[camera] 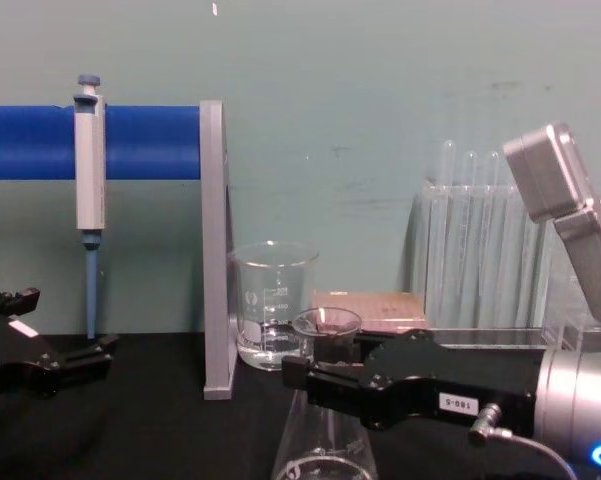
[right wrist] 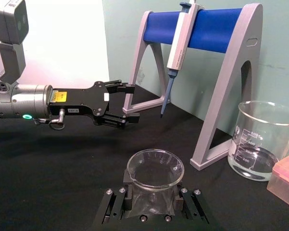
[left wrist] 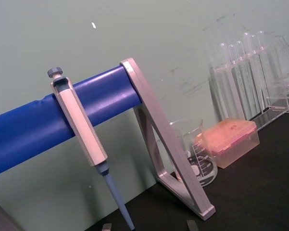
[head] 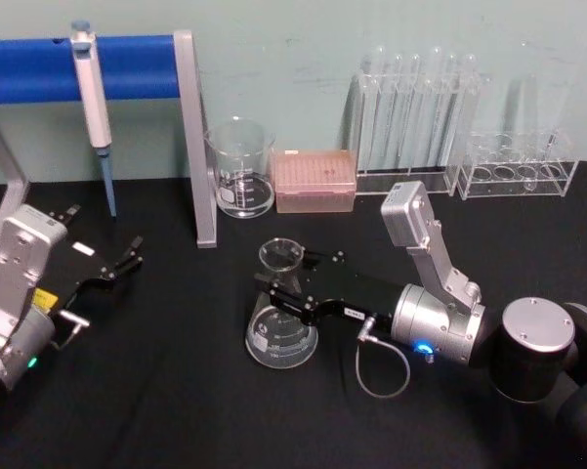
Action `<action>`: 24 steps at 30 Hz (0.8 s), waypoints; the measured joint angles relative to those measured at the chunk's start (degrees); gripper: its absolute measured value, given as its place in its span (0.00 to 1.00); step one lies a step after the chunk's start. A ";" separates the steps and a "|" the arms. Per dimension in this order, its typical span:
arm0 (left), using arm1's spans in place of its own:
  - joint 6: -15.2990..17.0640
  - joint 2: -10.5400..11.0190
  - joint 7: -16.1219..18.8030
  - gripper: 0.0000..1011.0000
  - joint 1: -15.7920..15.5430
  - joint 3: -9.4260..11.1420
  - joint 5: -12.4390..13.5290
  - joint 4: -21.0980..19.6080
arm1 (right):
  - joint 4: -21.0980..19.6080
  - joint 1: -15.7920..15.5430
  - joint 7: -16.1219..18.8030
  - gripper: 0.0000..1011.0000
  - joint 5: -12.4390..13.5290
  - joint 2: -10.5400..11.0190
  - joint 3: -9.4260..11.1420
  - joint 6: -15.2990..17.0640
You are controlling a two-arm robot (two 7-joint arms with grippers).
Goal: Grasp the erlenmeyer flask with one hand, shake it three times, then place it back.
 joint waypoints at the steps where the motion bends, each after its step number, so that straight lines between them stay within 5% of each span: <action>1: 0.00 0.00 0.00 0.99 0.00 0.00 0.00 0.00 | 0.00 0.00 0.00 0.45 0.00 0.00 0.00 0.00; 10: 0.00 0.00 0.00 0.99 0.00 0.00 0.00 0.00 | 0.00 0.00 0.00 0.45 -0.05 0.00 0.00 0.00; 24: 0.00 0.00 0.00 0.99 0.00 0.00 0.00 0.00 | 0.04 -0.01 0.00 0.86 -0.15 0.00 0.00 0.08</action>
